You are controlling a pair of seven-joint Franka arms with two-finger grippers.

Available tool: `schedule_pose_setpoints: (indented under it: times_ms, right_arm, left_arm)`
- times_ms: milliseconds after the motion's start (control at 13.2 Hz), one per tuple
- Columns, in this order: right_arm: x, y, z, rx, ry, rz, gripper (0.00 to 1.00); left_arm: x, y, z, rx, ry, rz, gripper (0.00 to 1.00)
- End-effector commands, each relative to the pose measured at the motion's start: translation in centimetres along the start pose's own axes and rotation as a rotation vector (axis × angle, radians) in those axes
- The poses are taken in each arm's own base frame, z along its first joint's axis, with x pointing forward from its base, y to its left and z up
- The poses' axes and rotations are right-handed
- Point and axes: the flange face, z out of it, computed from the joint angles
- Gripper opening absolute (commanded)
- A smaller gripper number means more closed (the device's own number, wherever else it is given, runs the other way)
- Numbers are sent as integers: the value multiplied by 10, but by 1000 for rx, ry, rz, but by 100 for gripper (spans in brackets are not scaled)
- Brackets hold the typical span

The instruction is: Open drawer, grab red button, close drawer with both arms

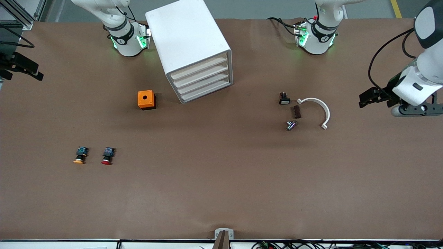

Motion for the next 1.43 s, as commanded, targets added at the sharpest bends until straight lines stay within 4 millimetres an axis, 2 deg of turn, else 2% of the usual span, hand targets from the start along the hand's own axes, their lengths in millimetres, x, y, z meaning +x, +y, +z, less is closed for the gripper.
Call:
schedule_pose_setpoints:
  times_ms: [0,302,528,1057,1358]
  right_arm:
    - [-18,0,1,-1,2,-10,100]
    - [-24,-6,4,-22,9,-28,100]
    - [-22,-4,3,-35,31,-30,100]
    - [-21,-6,2,-36,38,-30,100]
    - [-22,-8,3,-28,32,-26,100]
  left_arm:
    - [5,3,-3,14,12,18,100]
    - [8,-1,-11,13,27,11,100]
    - [7,-5,-18,13,34,0,100]
    - [-18,-10,-79,17,-38,-13,100]
    - [-13,-10,-73,13,-37,-17,100]
